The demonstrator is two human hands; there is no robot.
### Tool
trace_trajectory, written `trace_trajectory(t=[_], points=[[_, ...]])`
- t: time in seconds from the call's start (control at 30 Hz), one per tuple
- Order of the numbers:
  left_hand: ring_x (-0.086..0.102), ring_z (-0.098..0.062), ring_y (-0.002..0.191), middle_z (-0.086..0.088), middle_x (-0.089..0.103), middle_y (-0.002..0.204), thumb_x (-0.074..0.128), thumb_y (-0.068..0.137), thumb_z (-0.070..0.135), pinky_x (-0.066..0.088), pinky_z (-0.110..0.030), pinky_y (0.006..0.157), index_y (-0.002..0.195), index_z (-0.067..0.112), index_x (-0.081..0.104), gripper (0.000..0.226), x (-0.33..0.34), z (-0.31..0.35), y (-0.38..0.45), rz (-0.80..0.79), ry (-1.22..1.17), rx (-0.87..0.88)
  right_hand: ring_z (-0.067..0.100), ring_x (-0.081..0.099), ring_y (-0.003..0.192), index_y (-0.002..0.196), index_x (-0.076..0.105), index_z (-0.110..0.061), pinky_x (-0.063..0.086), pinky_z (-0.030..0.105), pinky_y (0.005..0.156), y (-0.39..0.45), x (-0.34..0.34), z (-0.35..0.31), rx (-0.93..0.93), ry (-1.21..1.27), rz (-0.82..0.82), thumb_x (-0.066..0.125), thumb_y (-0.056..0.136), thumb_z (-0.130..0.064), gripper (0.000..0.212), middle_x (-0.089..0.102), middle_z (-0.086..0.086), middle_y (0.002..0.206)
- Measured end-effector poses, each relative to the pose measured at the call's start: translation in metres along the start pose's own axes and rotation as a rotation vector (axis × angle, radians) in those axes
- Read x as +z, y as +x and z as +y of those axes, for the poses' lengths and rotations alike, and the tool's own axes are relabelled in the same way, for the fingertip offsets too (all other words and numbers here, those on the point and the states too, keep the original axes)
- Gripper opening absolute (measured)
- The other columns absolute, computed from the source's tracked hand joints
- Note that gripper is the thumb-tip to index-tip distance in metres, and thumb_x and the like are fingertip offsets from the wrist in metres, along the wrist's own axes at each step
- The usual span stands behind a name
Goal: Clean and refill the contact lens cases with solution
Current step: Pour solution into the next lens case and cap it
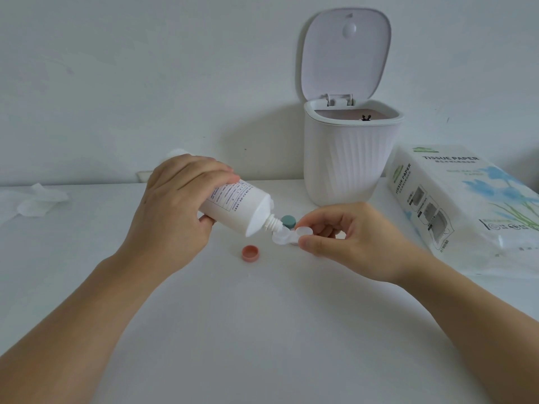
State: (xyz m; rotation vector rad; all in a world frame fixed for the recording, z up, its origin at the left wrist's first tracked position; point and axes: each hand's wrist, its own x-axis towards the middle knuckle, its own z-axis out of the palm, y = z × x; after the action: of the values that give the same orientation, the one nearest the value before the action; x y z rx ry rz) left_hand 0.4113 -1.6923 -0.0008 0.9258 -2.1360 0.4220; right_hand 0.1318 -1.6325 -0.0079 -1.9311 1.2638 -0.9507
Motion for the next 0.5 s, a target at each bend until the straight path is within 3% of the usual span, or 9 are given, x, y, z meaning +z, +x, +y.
trace_trajectory(t=[0.1, 0.3, 0.4, 0.5], points=[[0.056, -0.026, 0.118, -0.002, 0.068, 0.122, 0.081, 0.062, -0.013, 0.025, -0.022, 0.111, 0.117, 0.012, 0.070, 0.061, 0.0008, 0.0000, -0.0002, 0.004, -0.002, 0.002, 0.024, 0.064, 0.072, 0.092, 0.078, -0.027, 0.053, 0.034, 0.071, 0.0001, 0.0000, -0.0001, 0.000, -0.002, 0.006, 0.076, 0.087, -0.024, 0.006, 0.072, 0.000, 0.077], [0.055, -0.025, 0.118, -0.002, 0.068, 0.124, 0.085, 0.062, -0.009, 0.025, -0.022, 0.111, 0.118, 0.011, 0.069, 0.062, 0.0009, -0.0007, -0.0013, -0.013, -0.029, -0.022, 0.025, 0.064, 0.073, 0.093, 0.078, -0.025, 0.054, 0.036, 0.073, -0.0006, -0.0002, -0.0010, 0.001, 0.008, 0.009, 0.076, 0.088, -0.023, 0.006, 0.072, 0.001, 0.076], [0.055, -0.025, 0.118, 0.000, 0.067, 0.124, 0.088, 0.063, -0.007, 0.030, -0.025, 0.107, 0.120, 0.011, 0.069, 0.063, 0.0007, 0.0012, -0.0026, -0.025, -0.080, -0.070, 0.022, 0.063, 0.070, 0.093, 0.078, -0.025, 0.054, 0.037, 0.074, -0.0005, -0.0004, -0.0015, 0.003, 0.021, 0.015, 0.076, 0.088, -0.020, 0.007, 0.072, 0.001, 0.075], [0.055, -0.024, 0.117, 0.003, 0.065, 0.125, 0.090, 0.062, -0.004, 0.036, -0.031, 0.104, 0.122, 0.011, 0.067, 0.066, -0.0009, 0.0029, -0.0038, -0.034, -0.138, -0.136, 0.029, 0.066, 0.075, 0.095, 0.078, -0.026, 0.054, 0.040, 0.076, 0.0000, -0.0006, -0.0025, 0.004, 0.034, 0.024, 0.076, 0.088, -0.019, 0.009, 0.072, 0.003, 0.077]])
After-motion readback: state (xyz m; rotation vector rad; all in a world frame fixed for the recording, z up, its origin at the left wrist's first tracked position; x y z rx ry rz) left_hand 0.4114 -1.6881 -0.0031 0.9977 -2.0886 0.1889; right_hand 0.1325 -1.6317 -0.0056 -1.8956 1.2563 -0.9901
